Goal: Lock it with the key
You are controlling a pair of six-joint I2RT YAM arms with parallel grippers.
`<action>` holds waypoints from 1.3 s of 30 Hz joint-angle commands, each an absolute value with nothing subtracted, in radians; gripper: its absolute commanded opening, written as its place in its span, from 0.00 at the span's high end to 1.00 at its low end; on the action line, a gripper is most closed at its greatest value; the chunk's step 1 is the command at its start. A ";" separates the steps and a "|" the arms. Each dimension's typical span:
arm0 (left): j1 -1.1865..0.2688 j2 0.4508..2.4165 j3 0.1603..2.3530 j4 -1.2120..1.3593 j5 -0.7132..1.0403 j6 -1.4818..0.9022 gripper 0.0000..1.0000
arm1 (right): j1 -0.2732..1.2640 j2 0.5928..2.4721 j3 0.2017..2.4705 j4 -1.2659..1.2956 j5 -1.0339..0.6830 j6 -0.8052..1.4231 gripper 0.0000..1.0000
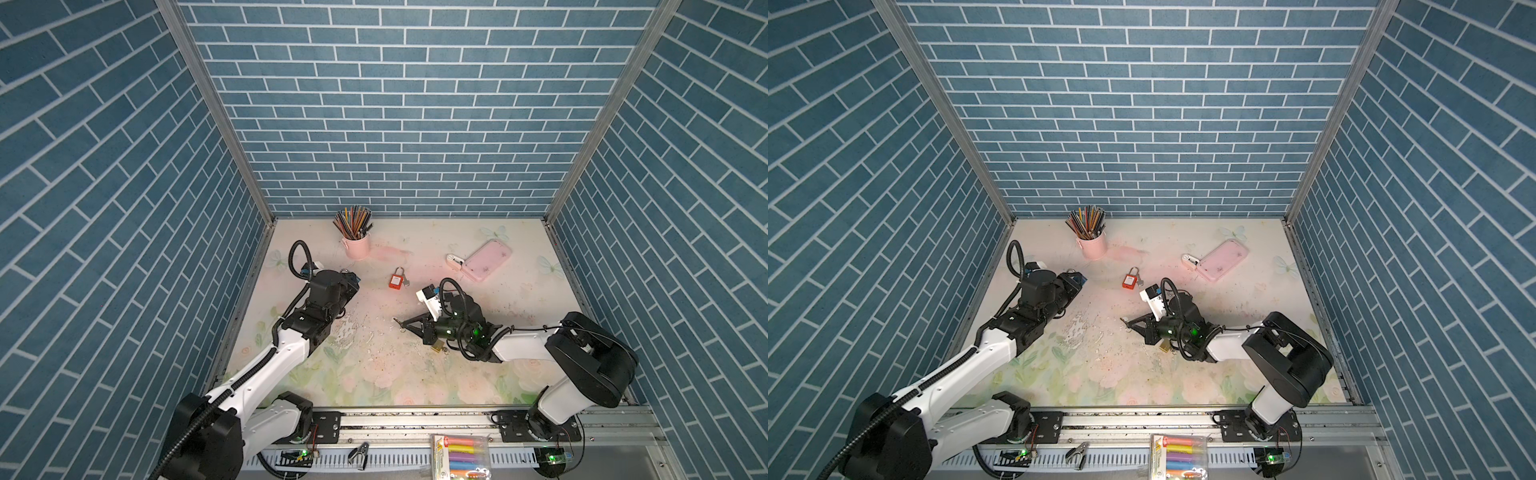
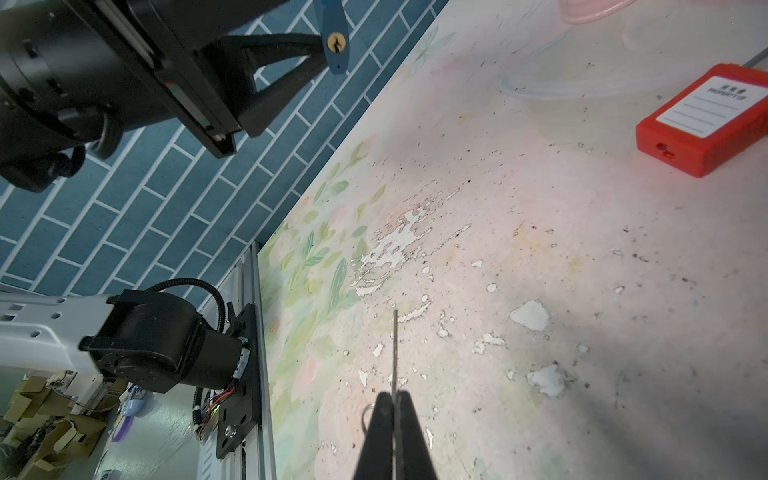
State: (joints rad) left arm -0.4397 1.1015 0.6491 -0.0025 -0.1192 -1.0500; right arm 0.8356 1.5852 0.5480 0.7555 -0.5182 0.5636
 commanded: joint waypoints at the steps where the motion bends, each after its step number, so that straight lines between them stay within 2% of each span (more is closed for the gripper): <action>1: -0.520 1.135 0.730 -0.119 -0.201 -0.877 1.00 | 0.820 1.547 0.601 0.673 -0.487 0.512 1.00; 5: -0.596 1.205 0.749 -0.193 -0.227 -0.789 1.00 | 0.787 1.542 0.606 0.628 -0.443 0.518 1.00; 12: -0.646 1.307 0.726 -0.233 -0.223 -0.805 1.00 | 0.769 1.541 0.583 0.582 -0.400 0.540 1.00; 18: -0.650 1.419 0.754 -0.301 -0.214 -0.850 1.00 | 0.768 1.579 0.570 0.609 -0.410 0.566 1.00; 33: -0.608 1.548 0.819 -0.334 -0.196 -0.862 1.00 | 0.791 1.736 0.643 0.661 -0.506 0.607 1.00; 37: -0.597 1.557 0.816 -0.313 -0.196 -0.856 0.75 | 0.793 1.747 0.649 0.662 -0.506 0.608 1.00; 39: -0.591 1.567 0.817 -0.300 -0.194 -0.852 0.69 | 0.793 1.754 0.656 0.657 -0.508 0.607 1.00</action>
State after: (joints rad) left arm -0.6018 1.5555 0.7944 -0.3202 -0.1787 -0.8589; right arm 0.7876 1.7348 0.6315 0.6369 -0.4870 0.5861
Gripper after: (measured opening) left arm 0.400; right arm 0.041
